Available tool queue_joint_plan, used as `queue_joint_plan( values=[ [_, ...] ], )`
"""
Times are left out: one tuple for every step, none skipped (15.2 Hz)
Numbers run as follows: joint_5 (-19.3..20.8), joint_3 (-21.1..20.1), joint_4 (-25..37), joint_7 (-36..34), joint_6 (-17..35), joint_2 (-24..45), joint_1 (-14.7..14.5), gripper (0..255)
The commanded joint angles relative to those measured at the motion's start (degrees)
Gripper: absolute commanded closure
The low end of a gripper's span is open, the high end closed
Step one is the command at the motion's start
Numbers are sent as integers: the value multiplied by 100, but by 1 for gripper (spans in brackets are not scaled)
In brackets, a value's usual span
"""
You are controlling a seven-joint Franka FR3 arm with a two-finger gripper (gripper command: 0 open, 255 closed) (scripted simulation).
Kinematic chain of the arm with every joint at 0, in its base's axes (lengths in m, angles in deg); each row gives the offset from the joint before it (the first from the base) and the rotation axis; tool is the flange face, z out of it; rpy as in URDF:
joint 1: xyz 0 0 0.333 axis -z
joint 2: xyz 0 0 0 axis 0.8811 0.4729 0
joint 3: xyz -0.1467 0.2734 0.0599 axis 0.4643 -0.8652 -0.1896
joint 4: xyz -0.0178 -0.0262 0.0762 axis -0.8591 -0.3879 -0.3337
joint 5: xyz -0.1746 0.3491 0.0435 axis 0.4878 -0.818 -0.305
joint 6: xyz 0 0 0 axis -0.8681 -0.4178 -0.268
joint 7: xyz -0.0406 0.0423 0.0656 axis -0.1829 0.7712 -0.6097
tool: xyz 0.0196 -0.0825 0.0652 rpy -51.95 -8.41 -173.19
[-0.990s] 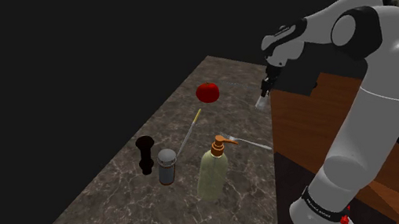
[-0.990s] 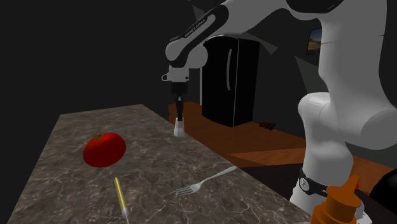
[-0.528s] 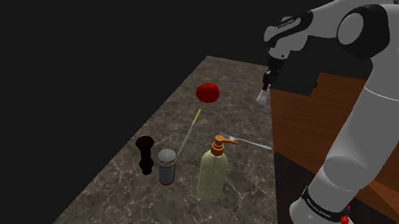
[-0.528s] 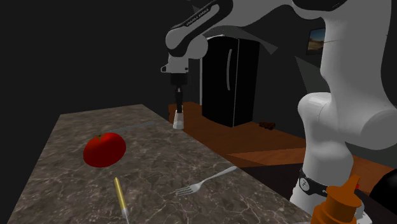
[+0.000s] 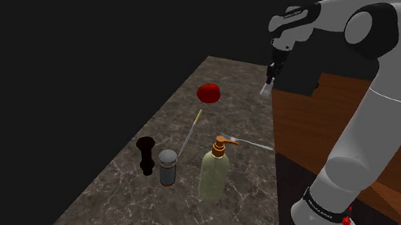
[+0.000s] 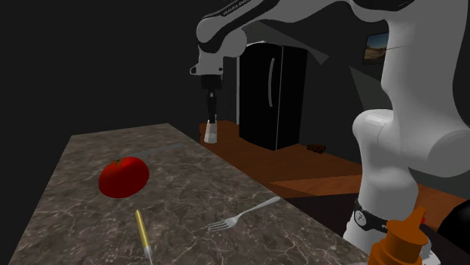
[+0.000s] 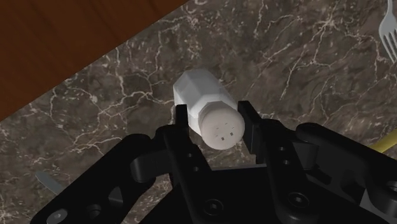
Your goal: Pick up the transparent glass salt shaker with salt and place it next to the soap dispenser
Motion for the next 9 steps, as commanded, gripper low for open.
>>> queue_joint_plan(
  values=[
    [29,-3,134,-35,-166,-40,-7,255],
    [39,-3,197,-46,-240,-54,-8,255],
    [49,-4,261,-56,-314,-67,-9,255],
    [58,-4,327,-66,-388,-79,-10,255],
    [65,-4,394,-75,-463,-89,-11,255],
    [72,-4,462,-83,-538,-97,-11,255],
    [78,-4,532,-91,-614,-104,-11,255],
    [82,-4,604,-98,-689,-110,-11,255],
    [86,-4,677,-104,-765,-114,-11,255]
  ],
)
